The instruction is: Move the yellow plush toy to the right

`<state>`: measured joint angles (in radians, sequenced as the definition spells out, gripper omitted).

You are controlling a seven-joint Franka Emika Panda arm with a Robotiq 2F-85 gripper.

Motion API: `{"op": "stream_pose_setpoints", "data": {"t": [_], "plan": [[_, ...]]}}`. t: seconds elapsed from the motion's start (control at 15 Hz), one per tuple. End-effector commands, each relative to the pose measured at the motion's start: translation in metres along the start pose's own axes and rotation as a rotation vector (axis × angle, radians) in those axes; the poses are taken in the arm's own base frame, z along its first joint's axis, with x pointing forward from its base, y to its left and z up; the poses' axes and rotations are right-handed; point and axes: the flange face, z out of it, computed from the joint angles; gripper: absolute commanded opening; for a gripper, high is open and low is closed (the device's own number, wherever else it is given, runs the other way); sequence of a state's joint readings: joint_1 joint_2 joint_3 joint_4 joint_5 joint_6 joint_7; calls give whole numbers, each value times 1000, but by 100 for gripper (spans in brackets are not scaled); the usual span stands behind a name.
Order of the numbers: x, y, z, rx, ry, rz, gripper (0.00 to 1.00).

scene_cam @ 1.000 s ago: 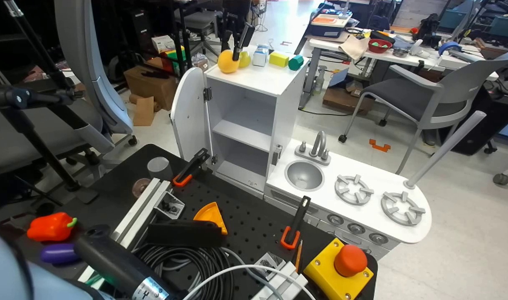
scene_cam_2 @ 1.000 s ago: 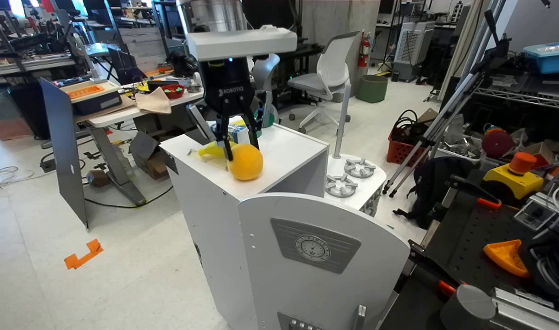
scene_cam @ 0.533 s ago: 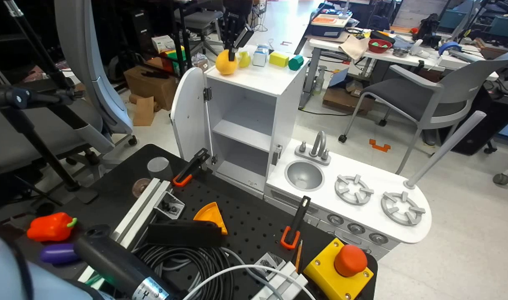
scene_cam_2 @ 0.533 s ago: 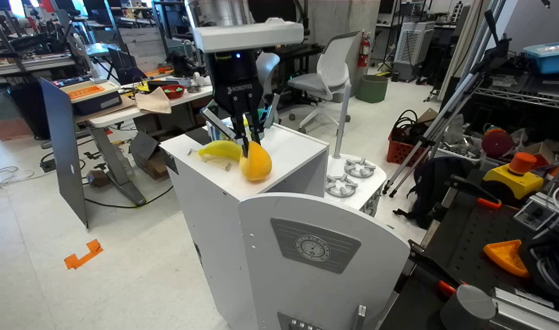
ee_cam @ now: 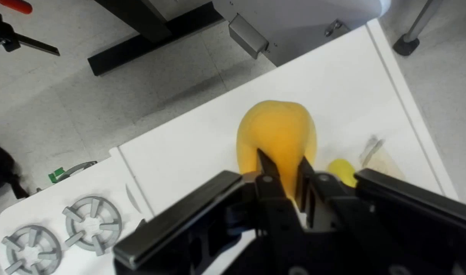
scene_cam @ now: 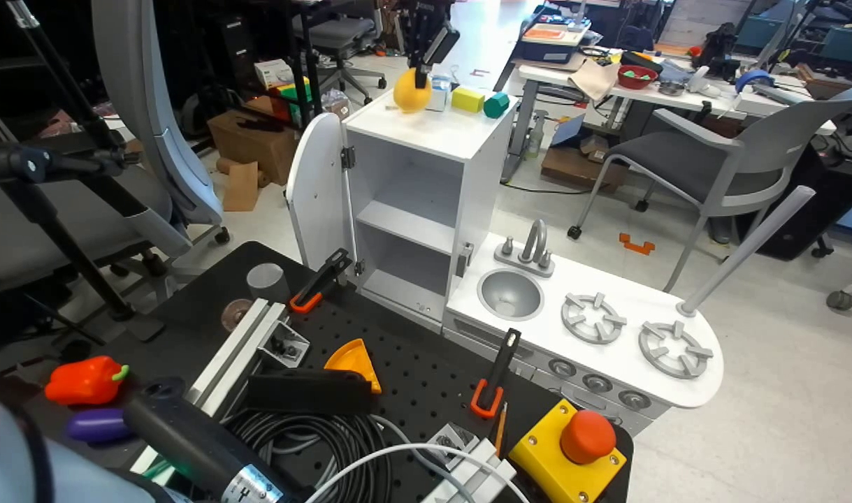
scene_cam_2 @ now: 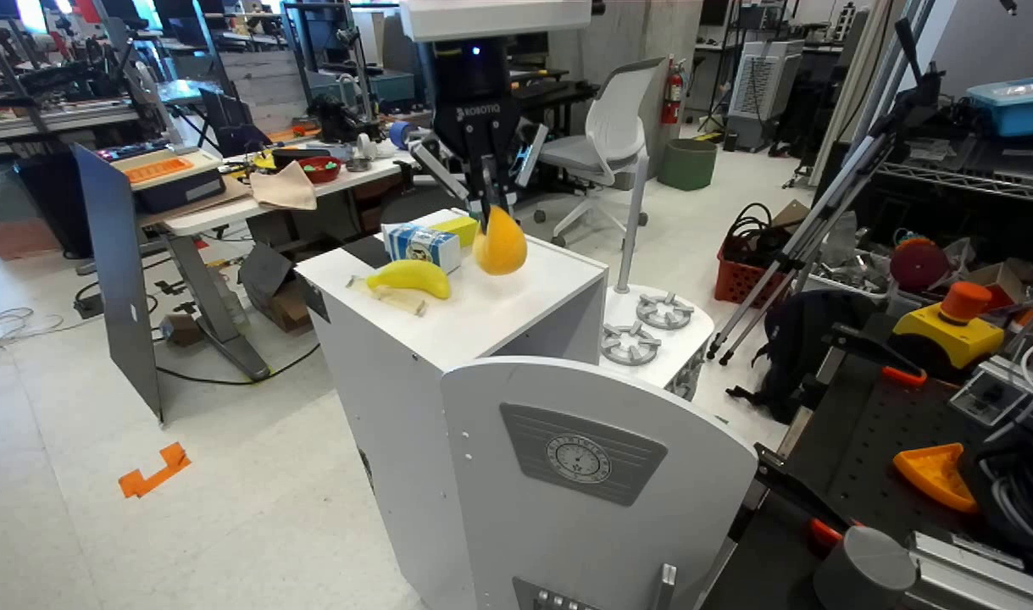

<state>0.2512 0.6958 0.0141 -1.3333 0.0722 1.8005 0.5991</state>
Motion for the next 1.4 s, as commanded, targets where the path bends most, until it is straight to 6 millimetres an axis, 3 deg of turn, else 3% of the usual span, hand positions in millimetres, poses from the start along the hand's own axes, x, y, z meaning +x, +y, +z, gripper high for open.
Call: {"op": "stream_pose_setpoints", "data": {"t": [0.0, 0.27, 0.47, 1.0, 1.07, 1.13, 1.2, 1.33], "plan": [[23, 29, -14, 35, 46, 121, 4], [56, 45, -11, 67, 88, 217, 4], [72, 46, -5, 74, 98, 263, 4], [93, 38, 20, 52, 103, 328, 4], [93, 37, 20, 49, 99, 335, 10], [92, 37, 19, 43, 96, 337, 39], [90, 36, 18, 39, 96, 337, 41], [84, 33, 12, 37, 109, 330, 55]]}}
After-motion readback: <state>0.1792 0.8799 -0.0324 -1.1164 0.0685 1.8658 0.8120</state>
